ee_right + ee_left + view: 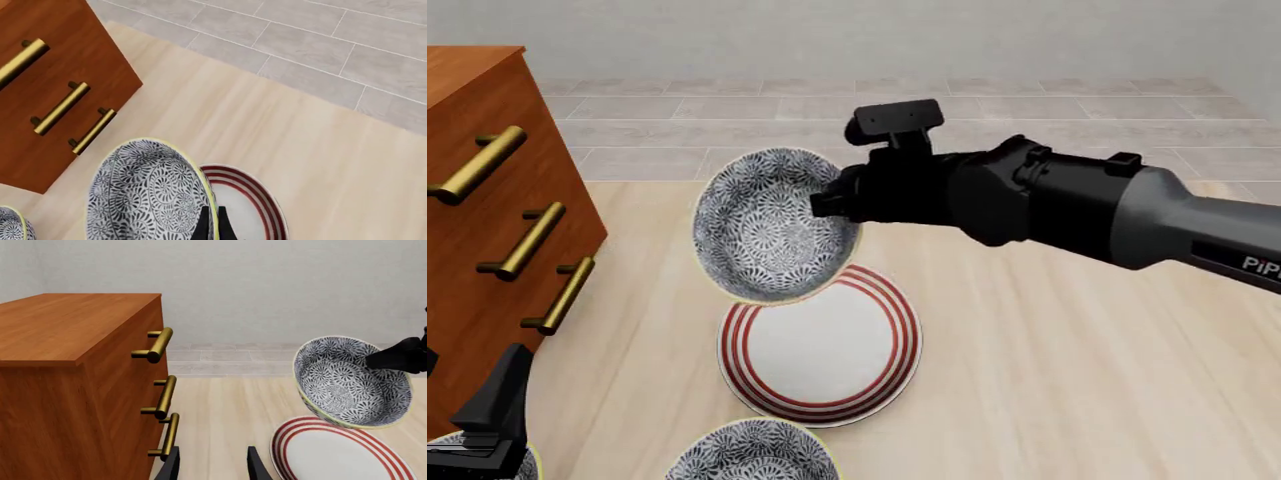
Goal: Pick up the bowl and put it in the front on the plate.
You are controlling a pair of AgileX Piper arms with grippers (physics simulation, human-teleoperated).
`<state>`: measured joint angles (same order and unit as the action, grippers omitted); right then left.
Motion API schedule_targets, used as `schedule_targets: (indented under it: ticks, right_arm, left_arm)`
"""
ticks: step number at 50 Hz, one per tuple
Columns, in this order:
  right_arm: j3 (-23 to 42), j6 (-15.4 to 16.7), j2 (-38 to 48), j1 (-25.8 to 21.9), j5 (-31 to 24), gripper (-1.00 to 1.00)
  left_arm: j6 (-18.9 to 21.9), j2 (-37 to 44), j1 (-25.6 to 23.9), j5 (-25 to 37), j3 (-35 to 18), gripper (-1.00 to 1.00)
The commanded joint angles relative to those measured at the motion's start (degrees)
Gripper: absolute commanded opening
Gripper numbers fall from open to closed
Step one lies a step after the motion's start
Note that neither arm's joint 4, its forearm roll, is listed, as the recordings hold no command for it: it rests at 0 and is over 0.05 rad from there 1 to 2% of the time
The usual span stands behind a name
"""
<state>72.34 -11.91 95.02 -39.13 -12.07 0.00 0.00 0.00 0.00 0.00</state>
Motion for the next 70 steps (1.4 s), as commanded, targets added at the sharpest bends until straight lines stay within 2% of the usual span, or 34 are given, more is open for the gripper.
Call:
schedule_targets:
  ticks: [1, 29, 49, 70]
  right_arm:
    - [-5.2, -2.4, -2.1, 1.2, 4.0, -1.00]
    - [-11.8, -6.9, -4.6, -0.8, 5.0, -1.00]
    - [-17.8, -10.4, -4.2, -0.8, 10.8, -1.00]
    - [-20.0, -11.4, -1.4, 1.2, 15.4, -1.00]
  left_arm:
    - [0.0, 0.0, 0.0, 0.0, 0.0, 1.00]
    - [0.0, 0.0, 0.0, 0.0, 0.0, 1.00]
    - [0.0, 0.0, 0.0, 0.0, 0.0, 1.00]
    - [0.0, 0.0, 0.0, 0.0, 0.0, 1.00]
